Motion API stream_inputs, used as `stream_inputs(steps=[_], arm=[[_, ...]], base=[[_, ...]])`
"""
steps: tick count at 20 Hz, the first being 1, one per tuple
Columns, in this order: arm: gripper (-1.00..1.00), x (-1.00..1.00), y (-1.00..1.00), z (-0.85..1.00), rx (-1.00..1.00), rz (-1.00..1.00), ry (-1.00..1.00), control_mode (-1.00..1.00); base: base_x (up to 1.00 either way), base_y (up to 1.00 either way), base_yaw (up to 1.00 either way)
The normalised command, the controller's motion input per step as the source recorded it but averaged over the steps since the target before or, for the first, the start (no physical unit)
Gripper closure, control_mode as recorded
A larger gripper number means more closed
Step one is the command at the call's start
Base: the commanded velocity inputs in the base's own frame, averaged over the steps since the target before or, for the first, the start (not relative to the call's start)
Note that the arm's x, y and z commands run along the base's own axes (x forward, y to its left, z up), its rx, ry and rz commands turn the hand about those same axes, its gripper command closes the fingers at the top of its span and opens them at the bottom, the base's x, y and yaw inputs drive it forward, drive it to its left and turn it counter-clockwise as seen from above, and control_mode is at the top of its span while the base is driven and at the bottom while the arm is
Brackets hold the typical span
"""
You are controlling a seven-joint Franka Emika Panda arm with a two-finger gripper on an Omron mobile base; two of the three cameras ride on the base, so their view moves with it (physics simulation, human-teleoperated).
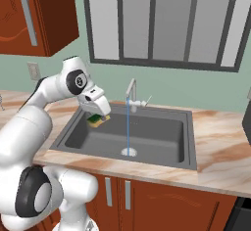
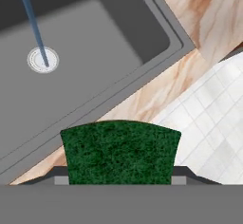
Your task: Soak the sponge with water for a few seconds and then drop it inside the sink.
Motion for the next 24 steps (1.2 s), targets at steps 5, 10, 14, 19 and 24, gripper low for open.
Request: stream_inputs(steps=[5,10,14,19,24], arm=[[1.0,0.0,0.16,-0.12,-0.05,-0.15,-0.07,-1.0],[1.0,0.0,0.22,-0.07,-0.06,-0.13,-0.15,-1.0],[1.0,0.0,0.22,-0.15,-0.08,-0.12,-0.14,-1.0],[1.0,0.0,0.11,-0.17,-0.08,-0.1,-0.13,-1.0],[1.0,0.0,0.0,-0.17,-0.09,-0.1,-0.09,-1.0]], base=[[0.0,0.0,0.0],[0.0,0.0,0.0],[0.0,0.0,0.0],[0.0,0.0,0.0],[0.0,0.0,0.0]])
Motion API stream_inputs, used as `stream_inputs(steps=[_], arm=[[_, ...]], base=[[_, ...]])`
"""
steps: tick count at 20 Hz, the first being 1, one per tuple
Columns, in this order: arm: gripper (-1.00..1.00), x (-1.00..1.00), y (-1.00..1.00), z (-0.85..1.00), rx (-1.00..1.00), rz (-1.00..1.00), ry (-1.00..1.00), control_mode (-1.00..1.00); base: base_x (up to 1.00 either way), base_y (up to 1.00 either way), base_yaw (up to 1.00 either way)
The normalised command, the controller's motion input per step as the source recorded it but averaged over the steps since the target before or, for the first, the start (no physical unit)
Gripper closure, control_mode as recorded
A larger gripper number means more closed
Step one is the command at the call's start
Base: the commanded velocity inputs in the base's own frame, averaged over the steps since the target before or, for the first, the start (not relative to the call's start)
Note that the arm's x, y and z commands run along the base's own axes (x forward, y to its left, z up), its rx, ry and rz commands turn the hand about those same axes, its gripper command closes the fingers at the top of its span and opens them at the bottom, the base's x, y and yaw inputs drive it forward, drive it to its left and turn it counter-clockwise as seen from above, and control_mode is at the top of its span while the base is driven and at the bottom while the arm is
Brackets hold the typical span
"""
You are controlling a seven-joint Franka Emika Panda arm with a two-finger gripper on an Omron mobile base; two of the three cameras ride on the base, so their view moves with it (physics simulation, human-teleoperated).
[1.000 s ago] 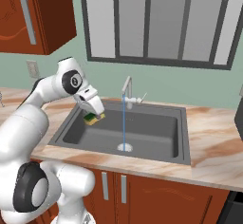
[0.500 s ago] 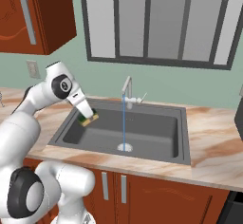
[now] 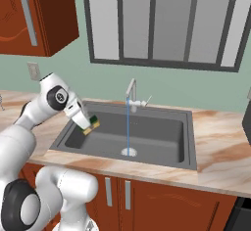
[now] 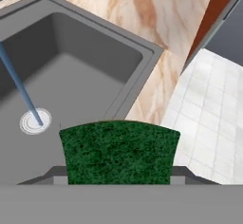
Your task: Soak the sponge with water for a few seconds and then drop it inside the sink.
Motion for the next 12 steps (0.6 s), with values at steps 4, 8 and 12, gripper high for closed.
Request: stream_inputs(steps=[4,8,12], arm=[[1.0,0.0,0.0,-0.03,-0.07,-0.04,-0.07,-1.0],[1.0,0.07,-0.02,-0.06,-0.02,-0.01,-0.04,-1.0],[1.0,0.02,0.0,-0.07,-0.01,-0.01,-0.02,-1.0]], base=[[0.0,0.0,0.0],[0.0,0.0,0.0],[0.0,0.0,0.0]])
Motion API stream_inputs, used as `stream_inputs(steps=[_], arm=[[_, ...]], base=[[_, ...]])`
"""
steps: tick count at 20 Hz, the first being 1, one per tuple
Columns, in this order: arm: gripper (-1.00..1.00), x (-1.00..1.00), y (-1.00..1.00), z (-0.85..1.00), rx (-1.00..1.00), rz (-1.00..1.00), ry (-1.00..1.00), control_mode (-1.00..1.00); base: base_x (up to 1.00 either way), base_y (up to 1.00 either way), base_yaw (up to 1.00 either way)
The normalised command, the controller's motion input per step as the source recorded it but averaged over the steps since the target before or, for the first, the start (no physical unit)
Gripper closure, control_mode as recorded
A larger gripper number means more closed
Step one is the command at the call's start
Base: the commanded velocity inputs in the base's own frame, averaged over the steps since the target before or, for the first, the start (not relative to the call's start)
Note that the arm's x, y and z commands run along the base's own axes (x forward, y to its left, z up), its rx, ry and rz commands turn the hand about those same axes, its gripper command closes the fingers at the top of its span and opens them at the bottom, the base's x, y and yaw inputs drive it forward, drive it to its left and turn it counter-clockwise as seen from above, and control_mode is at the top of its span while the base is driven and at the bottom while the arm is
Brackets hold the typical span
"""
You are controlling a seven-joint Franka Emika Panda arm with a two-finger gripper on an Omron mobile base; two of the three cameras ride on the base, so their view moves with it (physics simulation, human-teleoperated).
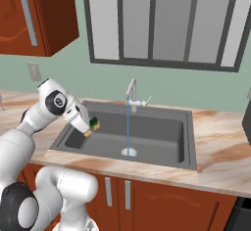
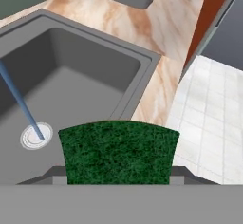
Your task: Soak the sponge with water for a few seconds and then drop it inside the sink.
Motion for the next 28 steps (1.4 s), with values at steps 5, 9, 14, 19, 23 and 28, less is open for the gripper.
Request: stream_inputs(steps=[5,9,14,19,23,28], arm=[[1.0,0.02,-0.02,-0.08,-0.02,-0.01,0.0,-1.0],[1.0,0.11,-0.15,-0.09,-0.04,-0.01,0.0,-1.0],[1.0,0.19,-0.2,-0.1,-0.07,-0.02,0.0,-1.0],[1.0,0.17,-0.13,-0.09,-0.07,-0.03,0.0,-1.0],[1.0,0.15,-0.07,-0.06,-0.06,-0.04,0.0,-1.0],[1.0,0.1,-0.04,-0.03,-0.05,-0.04,0.0,-1.0]], base=[[0.0,0.0,0.0],[0.0,0.0,0.0],[0.0,0.0,0.0],[0.0,0.0,0.0],[0.0,0.0,0.0],[0.0,0.0,0.0]])
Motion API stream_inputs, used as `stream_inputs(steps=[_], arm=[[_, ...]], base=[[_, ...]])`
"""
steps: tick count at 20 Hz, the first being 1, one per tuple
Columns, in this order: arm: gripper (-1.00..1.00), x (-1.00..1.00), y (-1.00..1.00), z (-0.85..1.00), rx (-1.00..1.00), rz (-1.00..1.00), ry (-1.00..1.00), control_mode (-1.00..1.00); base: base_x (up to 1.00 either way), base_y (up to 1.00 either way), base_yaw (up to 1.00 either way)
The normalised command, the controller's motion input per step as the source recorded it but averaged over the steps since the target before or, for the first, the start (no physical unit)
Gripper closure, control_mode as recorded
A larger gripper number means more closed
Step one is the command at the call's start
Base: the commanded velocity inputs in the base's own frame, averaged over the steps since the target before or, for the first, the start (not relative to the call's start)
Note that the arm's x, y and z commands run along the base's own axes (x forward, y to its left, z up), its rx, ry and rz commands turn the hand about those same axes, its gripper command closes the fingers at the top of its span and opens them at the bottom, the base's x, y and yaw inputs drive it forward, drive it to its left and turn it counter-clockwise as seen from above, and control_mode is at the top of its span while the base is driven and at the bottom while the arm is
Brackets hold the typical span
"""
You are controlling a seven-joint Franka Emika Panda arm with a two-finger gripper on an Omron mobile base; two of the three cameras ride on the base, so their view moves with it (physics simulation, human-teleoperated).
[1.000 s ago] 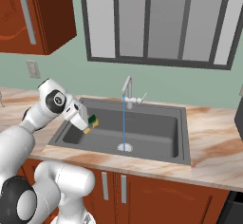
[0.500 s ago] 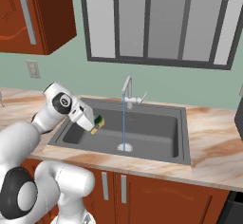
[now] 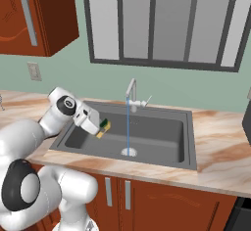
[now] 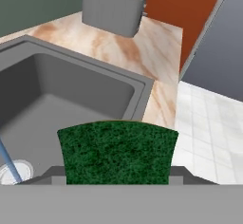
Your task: Soak the sponge with water for a few seconds and then drop it inside the sink.
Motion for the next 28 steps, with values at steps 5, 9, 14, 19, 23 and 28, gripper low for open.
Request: stream_inputs(steps=[5,9,14,19,23,28], arm=[[1.0,0.09,-0.05,0.0,-0.04,-0.04,0.0,-1.0],[1.0,0.09,-0.1,-0.01,-0.02,-0.04,0.0,-1.0],[1.0,0.07,-0.11,0.0,0.0,-0.04,0.0,-1.0],[1.0,0.08,-0.06,-0.01,0.0,-0.04,0.0,-1.0],[1.0,0.08,0.0,-0.04,0.0,-0.03,0.0,-1.0],[1.0,0.1,0.0,-0.16,0.0,-0.03,0.0,-1.0]], base=[[0.0,0.0,0.0],[0.0,0.0,0.0],[0.0,0.0,0.0],[0.0,0.0,0.0],[0.0,0.0,0.0],[0.0,0.0,0.0]])
